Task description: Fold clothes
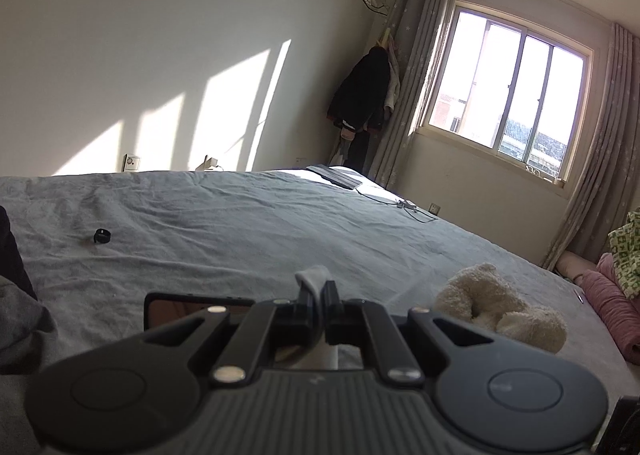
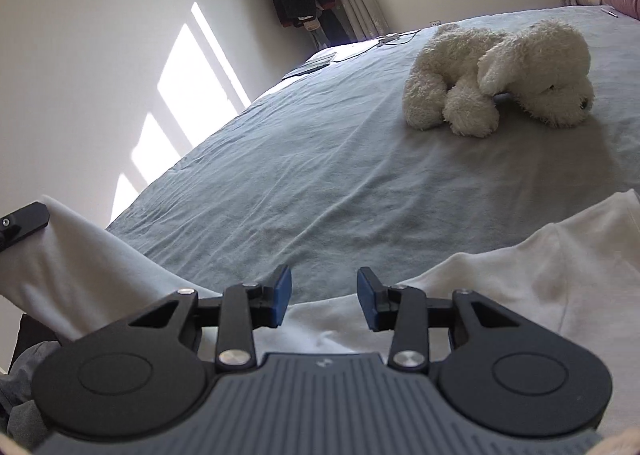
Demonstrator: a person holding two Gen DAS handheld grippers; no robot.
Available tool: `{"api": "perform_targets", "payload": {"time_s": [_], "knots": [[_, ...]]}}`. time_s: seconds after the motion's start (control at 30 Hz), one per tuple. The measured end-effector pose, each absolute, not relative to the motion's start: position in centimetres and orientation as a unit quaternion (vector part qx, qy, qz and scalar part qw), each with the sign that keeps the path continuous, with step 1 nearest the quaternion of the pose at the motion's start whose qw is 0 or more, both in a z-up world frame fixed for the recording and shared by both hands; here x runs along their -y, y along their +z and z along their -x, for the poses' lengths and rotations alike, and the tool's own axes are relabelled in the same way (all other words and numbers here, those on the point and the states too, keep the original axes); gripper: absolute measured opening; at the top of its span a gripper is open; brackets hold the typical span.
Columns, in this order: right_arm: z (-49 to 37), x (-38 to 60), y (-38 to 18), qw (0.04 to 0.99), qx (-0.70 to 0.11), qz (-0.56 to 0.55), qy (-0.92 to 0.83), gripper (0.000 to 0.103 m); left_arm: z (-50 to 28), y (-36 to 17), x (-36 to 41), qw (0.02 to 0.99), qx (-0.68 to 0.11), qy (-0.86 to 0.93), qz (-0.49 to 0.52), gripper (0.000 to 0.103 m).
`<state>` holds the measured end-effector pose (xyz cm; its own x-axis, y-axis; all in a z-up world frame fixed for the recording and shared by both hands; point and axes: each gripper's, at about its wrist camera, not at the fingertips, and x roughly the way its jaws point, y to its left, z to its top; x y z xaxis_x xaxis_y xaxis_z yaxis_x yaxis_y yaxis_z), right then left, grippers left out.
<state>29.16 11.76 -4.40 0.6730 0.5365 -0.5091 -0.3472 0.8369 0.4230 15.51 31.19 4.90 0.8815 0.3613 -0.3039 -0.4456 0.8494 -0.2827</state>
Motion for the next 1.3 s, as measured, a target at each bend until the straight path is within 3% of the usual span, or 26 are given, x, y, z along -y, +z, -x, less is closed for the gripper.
{"api": "perform_targets", "payload": {"time_s": [0.17,0.2,0.43,0.53,0.77,1.03,1.17,1.3], "knots": [[-30.1,-9.4,-6.5,0.911,-0.366,-0.136,0.135,0.042,-15.0,5.3,-30.9,0.957,-0.112,0.199,0.181,0.005],[-30.3,-9.4,-7.0,0.91,-0.375,-0.128,0.121,0.037,-15.0,5.4,-30.9,0.957,-0.112,0.197,0.183,0.005],[-33.2,-12.7,-8.1,0.924,-0.355,-0.039,0.134,0.037,-15.5,4.8,-30.8,0.958,-0.127,0.192,0.171,0.005],[-33.9,-11.2,-7.4,0.917,-0.357,-0.063,0.169,0.033,-15.5,4.8,-31.0,0.958,-0.127,0.192,0.17,0.005],[-28.1,-7.3,-5.3,0.912,-0.346,-0.111,0.189,0.036,-15.4,4.7,-31.3,0.954,-0.131,0.19,0.192,0.005],[-25.5,-12.6,-7.4,0.885,-0.381,-0.082,0.254,0.039,-15.4,4.8,-30.9,0.955,-0.136,0.176,0.197,0.005],[-25.4,-11.9,-6.2,0.871,-0.383,-0.127,0.281,0.038,-16.4,4.6,-29.5,0.959,-0.151,0.156,0.182,0.005],[-25.2,-8.4,-5.5,0.846,-0.387,-0.229,0.287,0.05,-17.4,3.8,-27.3,0.963,-0.175,0.118,0.17,0.005]]}}
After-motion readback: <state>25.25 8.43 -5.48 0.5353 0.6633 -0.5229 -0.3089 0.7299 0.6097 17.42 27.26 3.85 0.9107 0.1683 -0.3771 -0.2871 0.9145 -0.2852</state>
